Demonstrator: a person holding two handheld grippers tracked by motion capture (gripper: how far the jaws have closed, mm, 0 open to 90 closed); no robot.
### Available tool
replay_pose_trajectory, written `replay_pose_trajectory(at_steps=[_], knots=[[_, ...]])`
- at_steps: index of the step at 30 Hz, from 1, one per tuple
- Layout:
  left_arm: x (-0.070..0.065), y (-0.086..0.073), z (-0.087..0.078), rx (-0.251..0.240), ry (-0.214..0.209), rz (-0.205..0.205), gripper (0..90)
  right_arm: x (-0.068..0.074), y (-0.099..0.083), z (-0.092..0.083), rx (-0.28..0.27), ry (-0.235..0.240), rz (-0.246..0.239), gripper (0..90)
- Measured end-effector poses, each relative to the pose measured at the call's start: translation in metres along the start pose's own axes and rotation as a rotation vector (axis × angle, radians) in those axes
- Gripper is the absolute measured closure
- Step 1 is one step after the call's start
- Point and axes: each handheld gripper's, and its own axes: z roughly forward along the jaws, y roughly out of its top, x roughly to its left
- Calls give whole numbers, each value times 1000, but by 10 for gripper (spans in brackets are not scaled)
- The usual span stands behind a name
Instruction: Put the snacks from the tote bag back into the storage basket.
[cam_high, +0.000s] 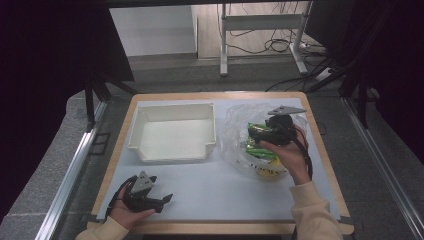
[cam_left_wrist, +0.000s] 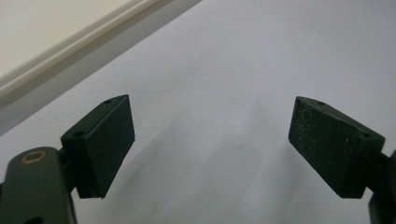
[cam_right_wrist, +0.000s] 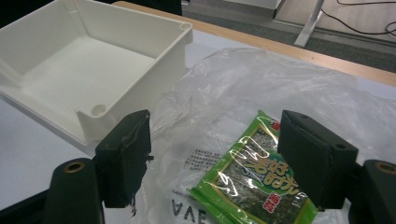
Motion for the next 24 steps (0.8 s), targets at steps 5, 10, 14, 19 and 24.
replay_pose_trajectory(at_steps=[5, 10, 14, 19, 24], knots=[[0, 0, 0, 0, 1, 0, 143, -6, 0, 1, 0, -9, 12, 264], [0, 0, 0, 4, 1, 0, 143, -16, 1, 5, 10, -19, 32, 264], [0, 0, 0, 2, 2, -1, 143, -21, 1, 7, 16, -25, 42, 264], [1, 0, -1, -1, 2, -2, 143, -28, -2, 8, 27, -40, 57, 265], [1, 0, -1, 1, 1, -2, 143, -38, -6, 10, 46, -64, 86, 272]])
